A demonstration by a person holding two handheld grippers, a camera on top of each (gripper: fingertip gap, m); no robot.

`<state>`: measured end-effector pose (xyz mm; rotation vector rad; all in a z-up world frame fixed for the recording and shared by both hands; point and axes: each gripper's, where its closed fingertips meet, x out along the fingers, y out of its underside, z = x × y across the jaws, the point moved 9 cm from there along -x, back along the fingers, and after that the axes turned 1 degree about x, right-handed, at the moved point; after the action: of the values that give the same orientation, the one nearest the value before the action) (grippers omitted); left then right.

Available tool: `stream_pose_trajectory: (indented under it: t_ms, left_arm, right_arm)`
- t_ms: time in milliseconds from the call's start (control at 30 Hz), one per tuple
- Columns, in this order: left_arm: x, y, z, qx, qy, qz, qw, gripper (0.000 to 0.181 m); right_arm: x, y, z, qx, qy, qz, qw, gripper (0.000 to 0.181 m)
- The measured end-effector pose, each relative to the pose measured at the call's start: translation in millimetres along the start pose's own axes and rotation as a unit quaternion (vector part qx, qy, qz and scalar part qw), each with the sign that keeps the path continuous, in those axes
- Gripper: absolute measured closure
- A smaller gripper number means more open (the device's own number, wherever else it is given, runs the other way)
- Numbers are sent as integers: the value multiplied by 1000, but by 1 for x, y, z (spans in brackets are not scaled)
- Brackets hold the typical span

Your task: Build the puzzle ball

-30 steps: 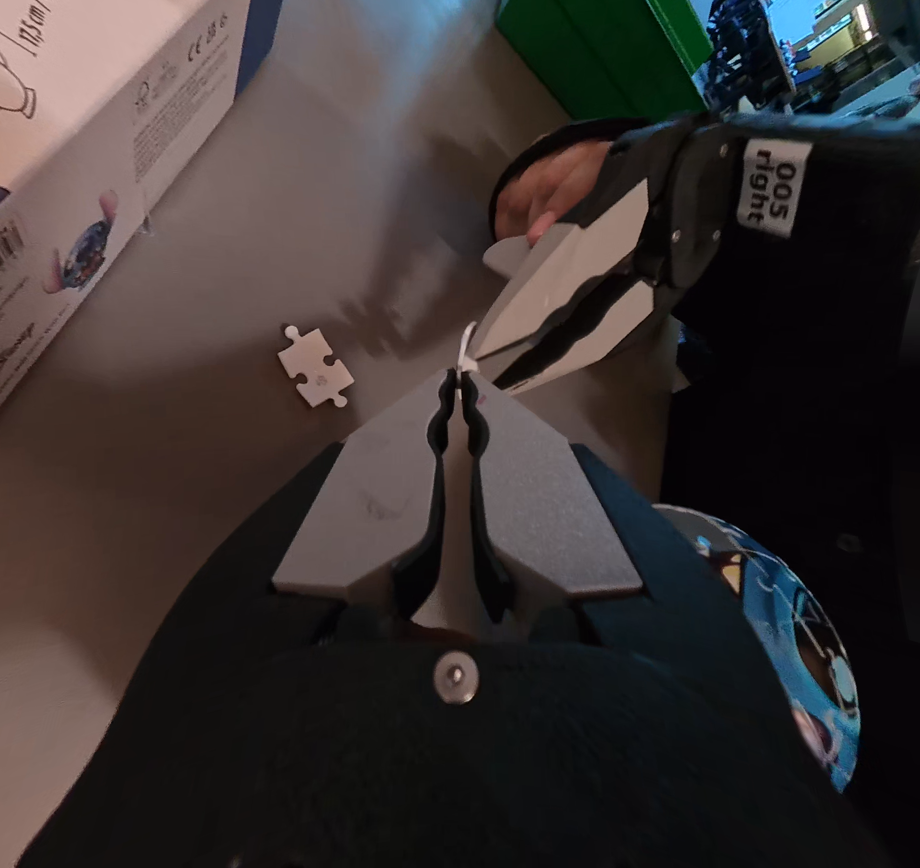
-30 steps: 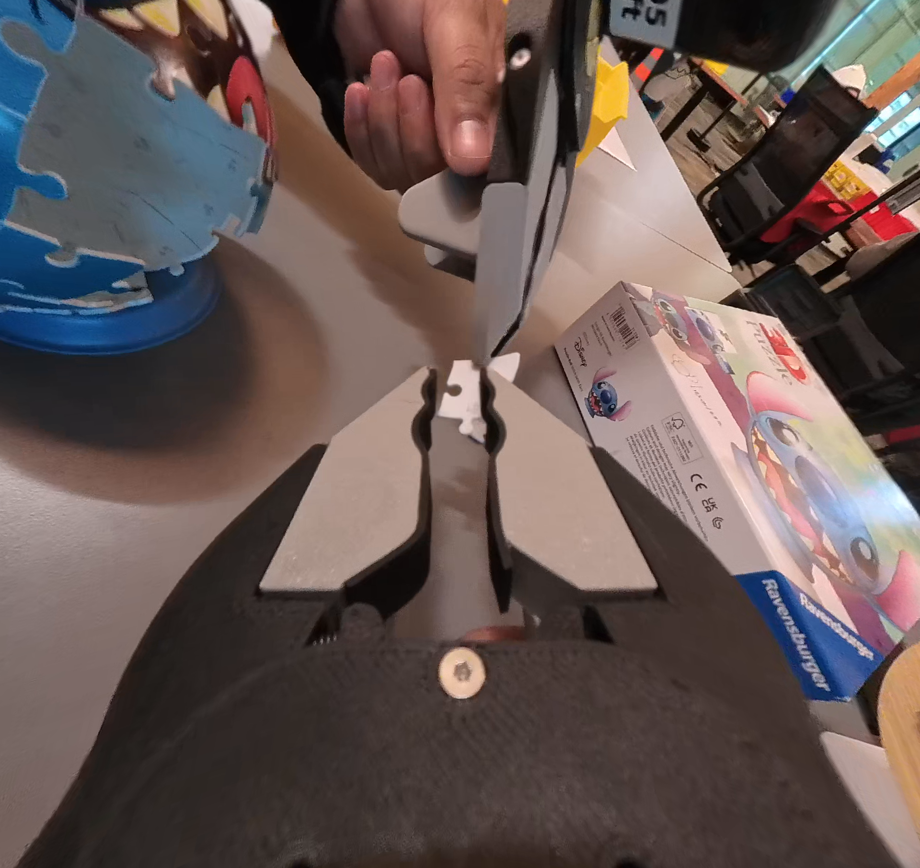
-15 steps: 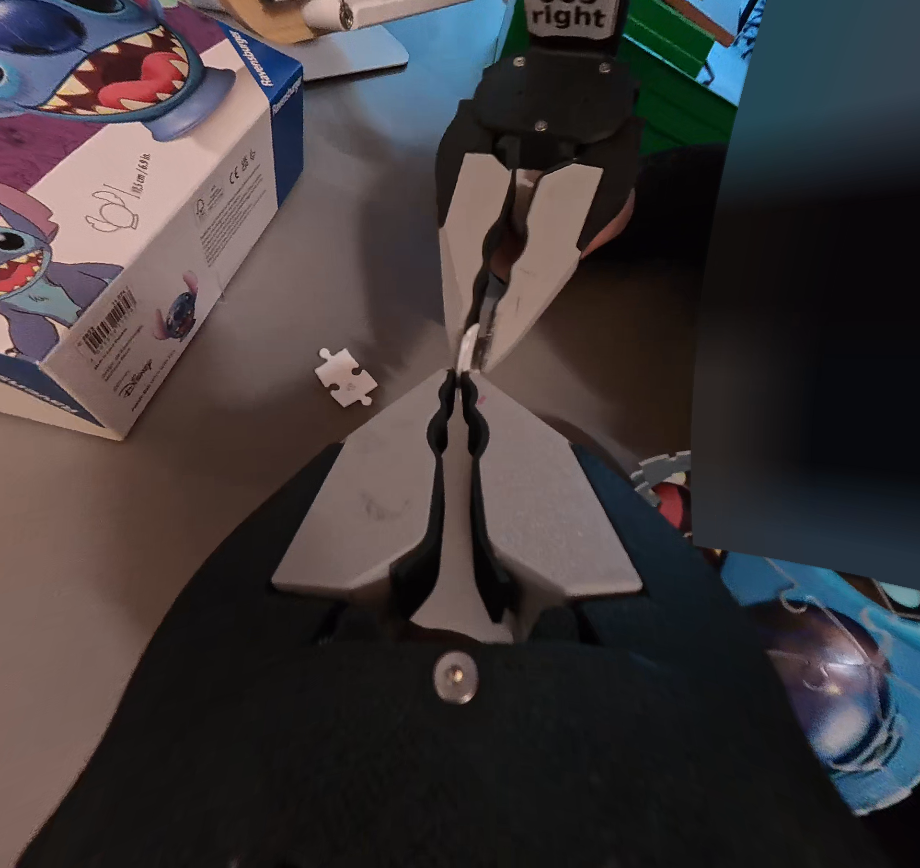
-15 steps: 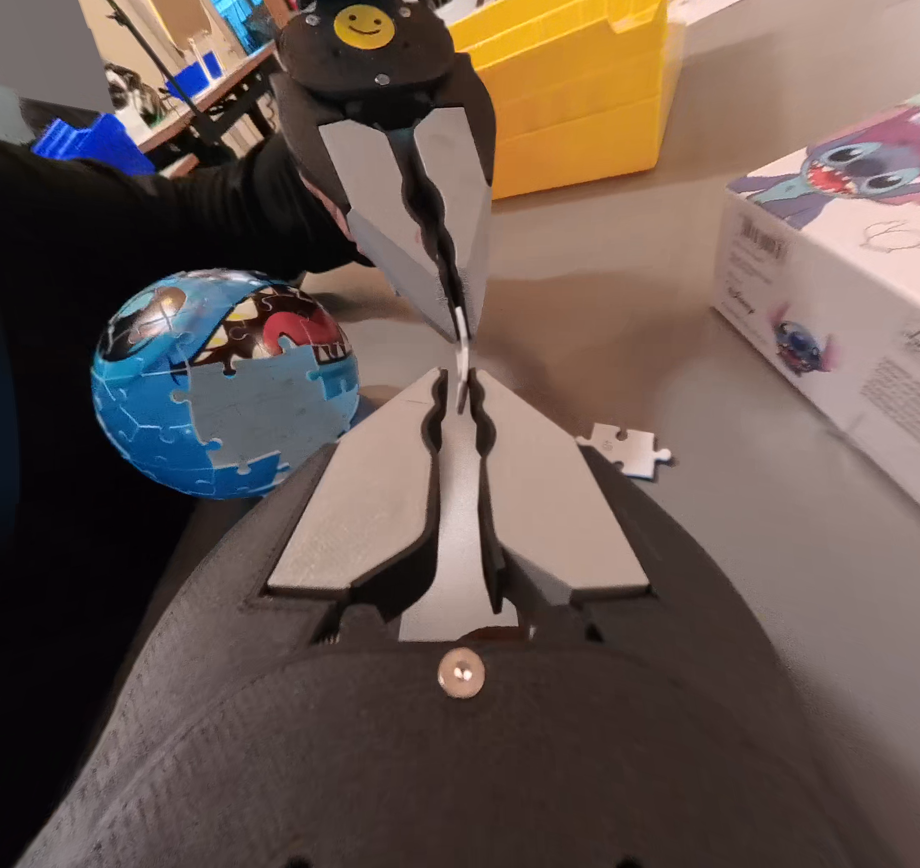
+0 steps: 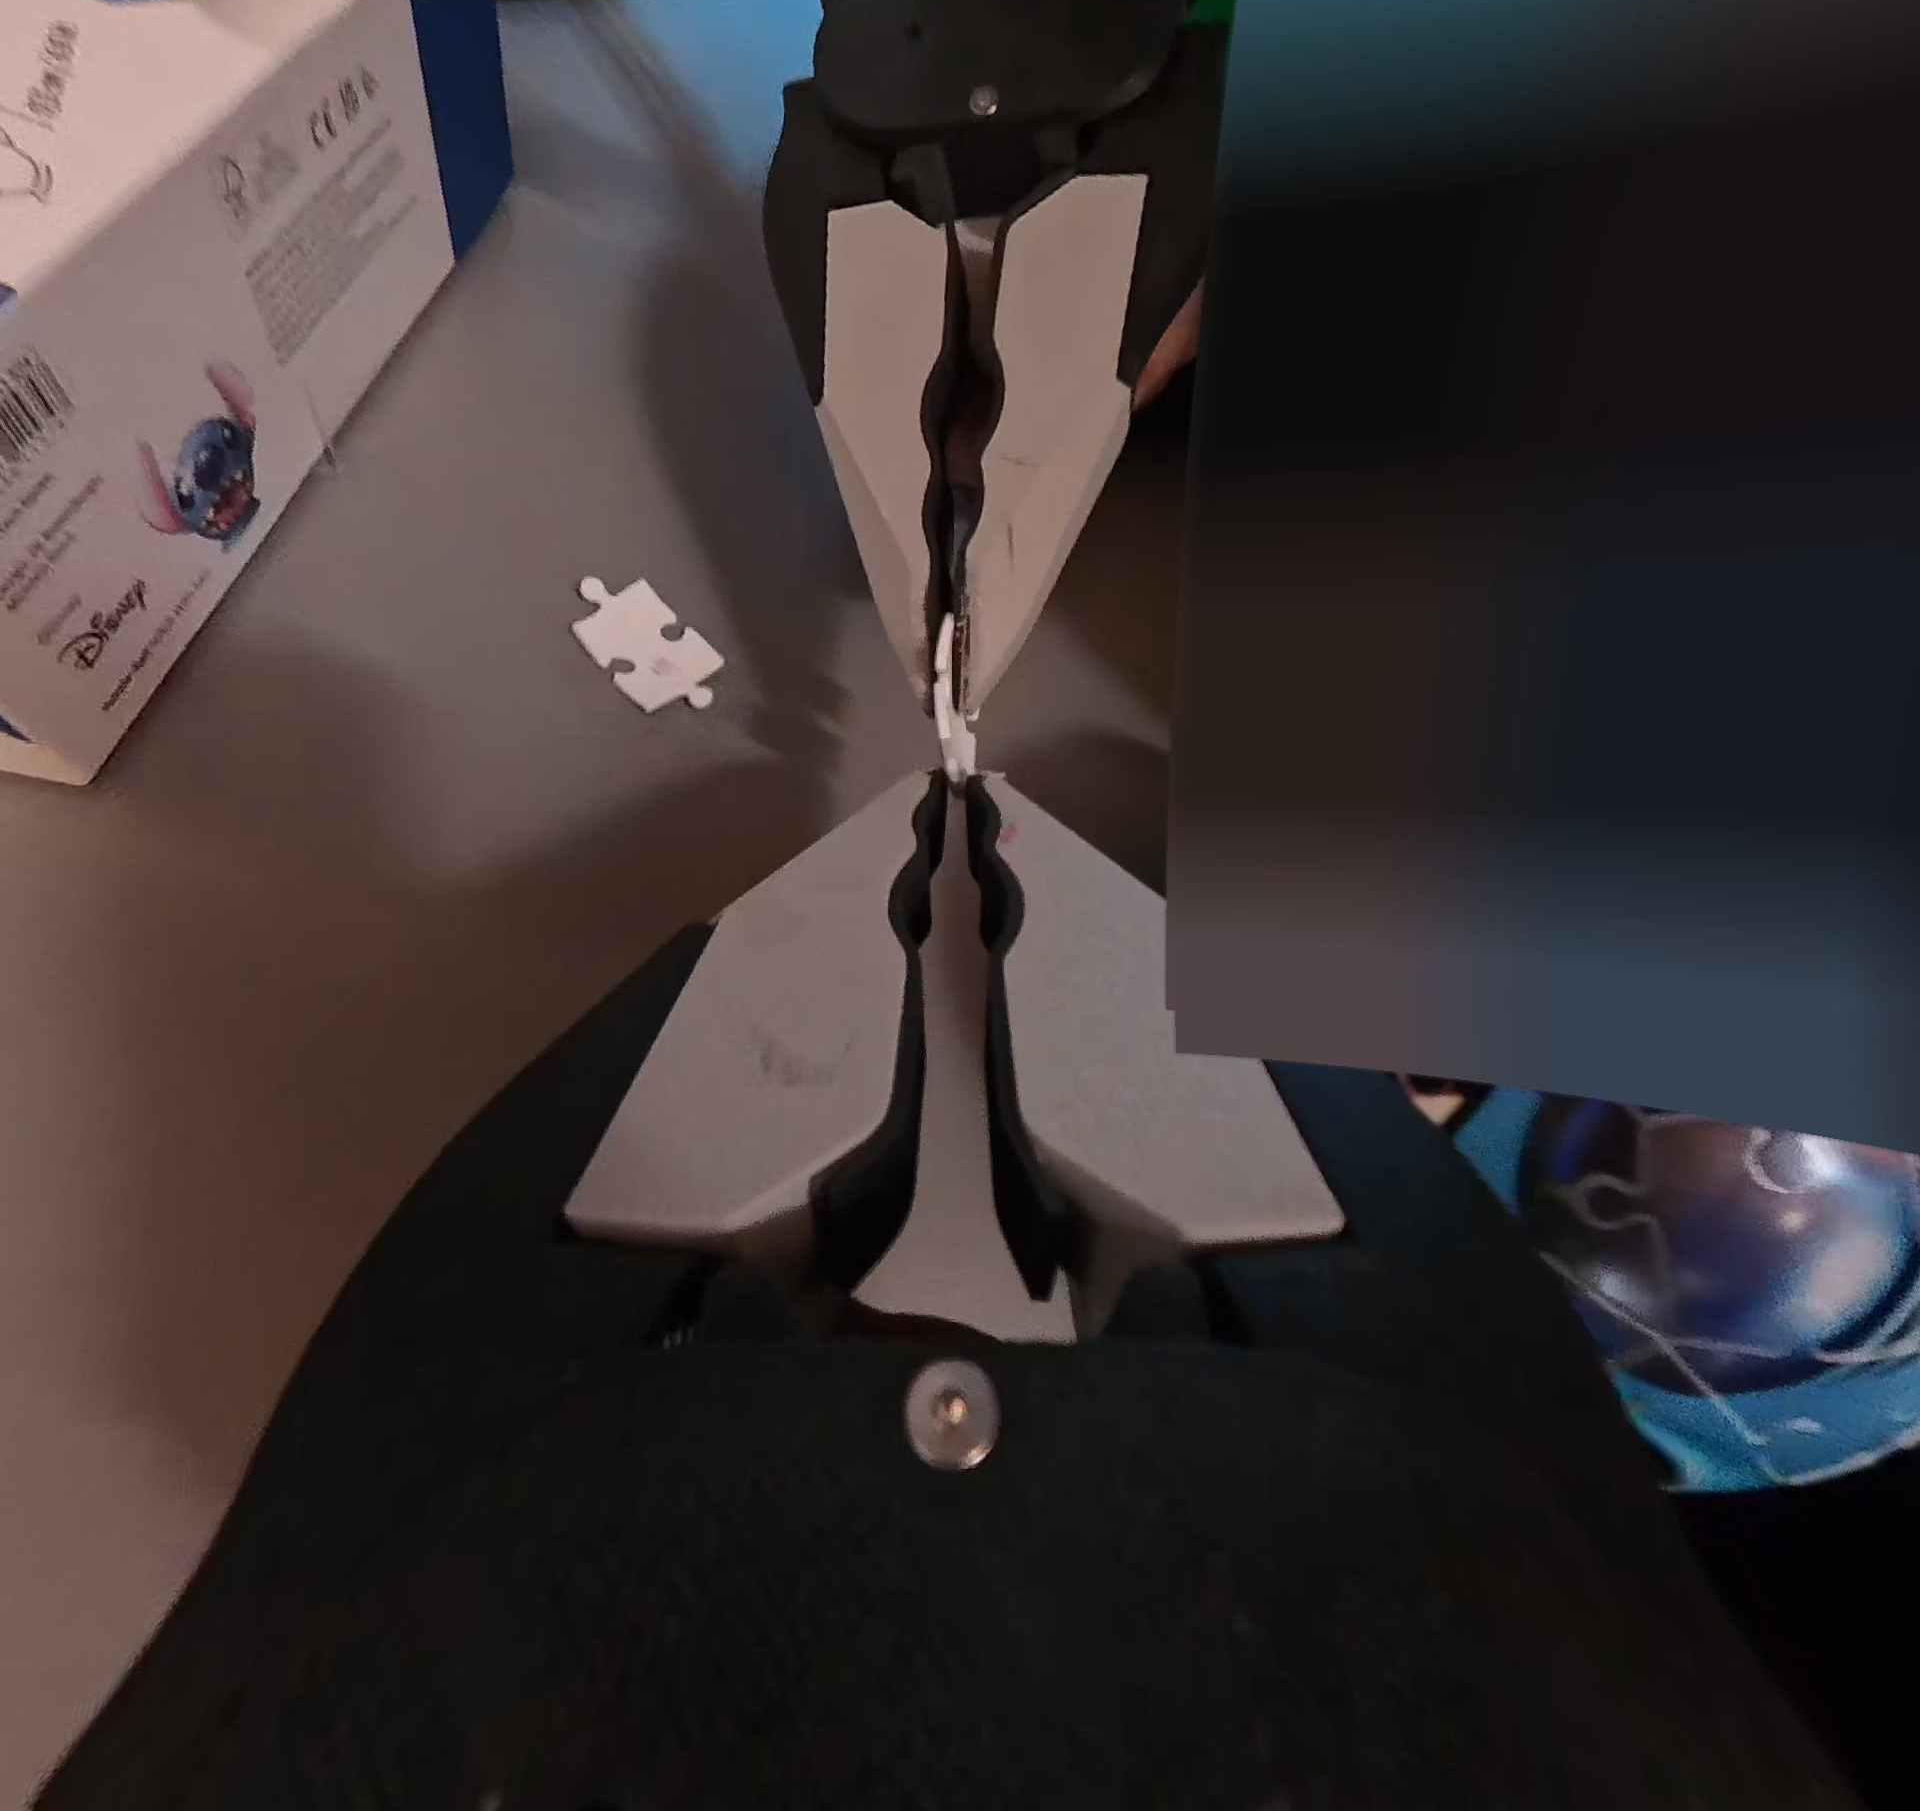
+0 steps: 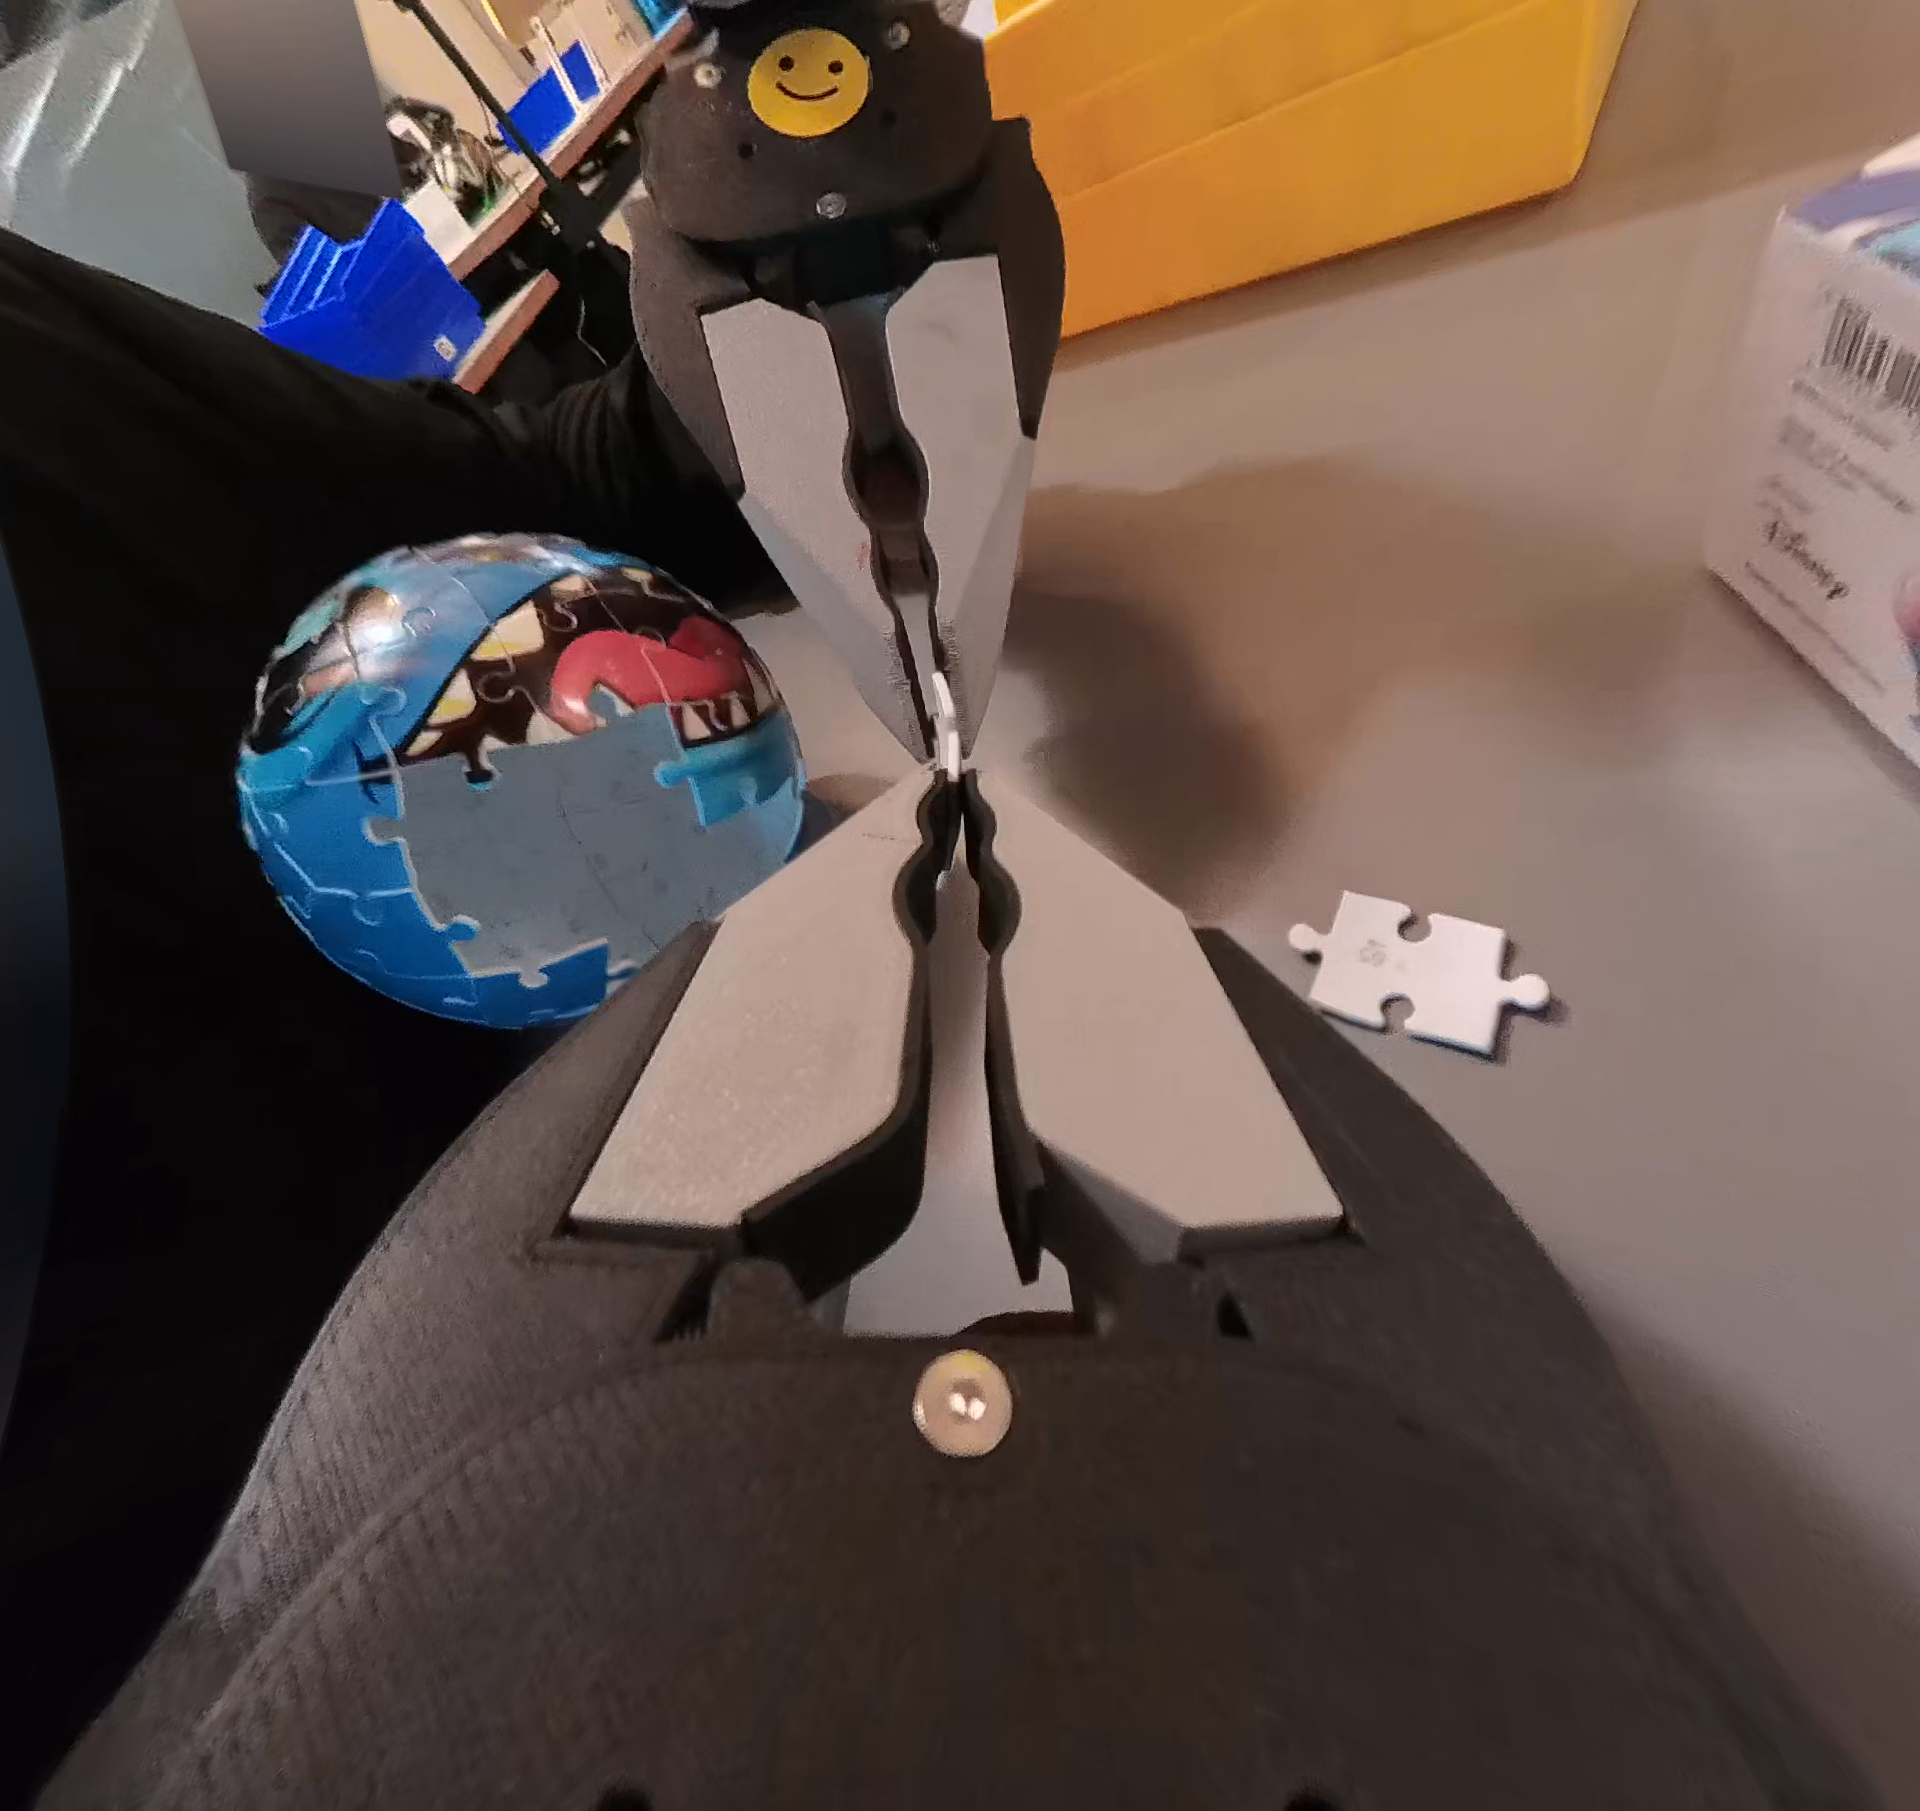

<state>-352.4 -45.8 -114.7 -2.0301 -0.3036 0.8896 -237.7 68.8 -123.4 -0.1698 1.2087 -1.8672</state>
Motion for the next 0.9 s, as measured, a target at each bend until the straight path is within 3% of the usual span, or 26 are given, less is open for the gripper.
stream_pose_trajectory:
  t_ms: [33, 67, 200, 300, 567, 700, 900]
  left_arm:
    - [1, 2, 2, 1, -11, 12, 1000, 172]
    - [0, 3, 6, 2, -30, 23, 999, 161]
    - [-16, 3, 19, -4, -82, 6, 997, 165]
    - [-19, 1, 23, -43, -42, -28, 998, 165]
    - [-3, 1, 15, -62, 9, -28, 998, 165]
    - [4, 2, 13, -54, 20, -28, 998, 175]
    - [3, 3, 12, -55, 29, -32, 998, 181]
  right_arm:
    - [1, 3, -2, 5, -2, 4, 1000, 181]
    - [0, 6, -3, 11, -5, 7, 1000, 181]
    - [-5, 8, -7, 36, -16, -8, 999, 181]
    - [-4, 9, -11, 55, -15, -11, 998, 181]
    - [-1, 5, -14, 98, -37, -60, 993, 181]
    - [7, 8, -10, 101, -12, -44, 994, 181]
    - [6, 9, -9, 123, -38, -49, 990, 179]
